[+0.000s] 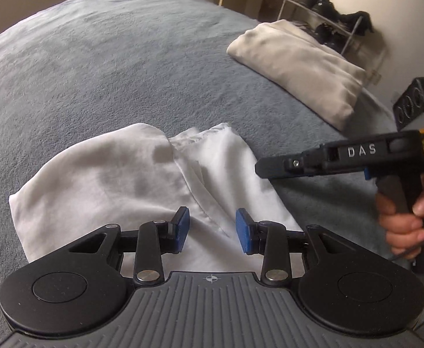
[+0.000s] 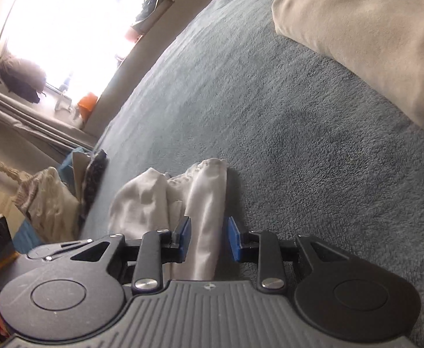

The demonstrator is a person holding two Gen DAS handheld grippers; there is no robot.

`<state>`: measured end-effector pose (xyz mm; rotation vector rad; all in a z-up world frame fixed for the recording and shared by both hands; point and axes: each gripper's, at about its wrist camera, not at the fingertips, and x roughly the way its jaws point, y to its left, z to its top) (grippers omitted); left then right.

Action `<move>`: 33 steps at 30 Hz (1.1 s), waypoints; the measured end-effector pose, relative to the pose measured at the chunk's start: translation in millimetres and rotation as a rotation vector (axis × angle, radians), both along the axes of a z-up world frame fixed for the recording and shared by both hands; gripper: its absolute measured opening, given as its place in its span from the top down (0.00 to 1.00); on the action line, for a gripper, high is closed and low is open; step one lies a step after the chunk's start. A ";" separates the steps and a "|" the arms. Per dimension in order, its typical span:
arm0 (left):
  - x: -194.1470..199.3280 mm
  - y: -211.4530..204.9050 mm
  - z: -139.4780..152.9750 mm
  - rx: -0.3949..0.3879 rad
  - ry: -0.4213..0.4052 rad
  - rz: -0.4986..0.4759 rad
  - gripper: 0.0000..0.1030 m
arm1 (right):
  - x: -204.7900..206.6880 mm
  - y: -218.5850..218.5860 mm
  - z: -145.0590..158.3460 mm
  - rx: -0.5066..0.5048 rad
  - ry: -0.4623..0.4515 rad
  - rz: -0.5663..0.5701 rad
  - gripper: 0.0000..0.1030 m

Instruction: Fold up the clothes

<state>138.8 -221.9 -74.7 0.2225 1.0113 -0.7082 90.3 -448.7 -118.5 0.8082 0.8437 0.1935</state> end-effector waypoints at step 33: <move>-16.1 5.2 0.7 -0.044 -0.071 0.123 0.96 | -8.0 16.4 15.9 -0.010 -0.128 0.035 0.92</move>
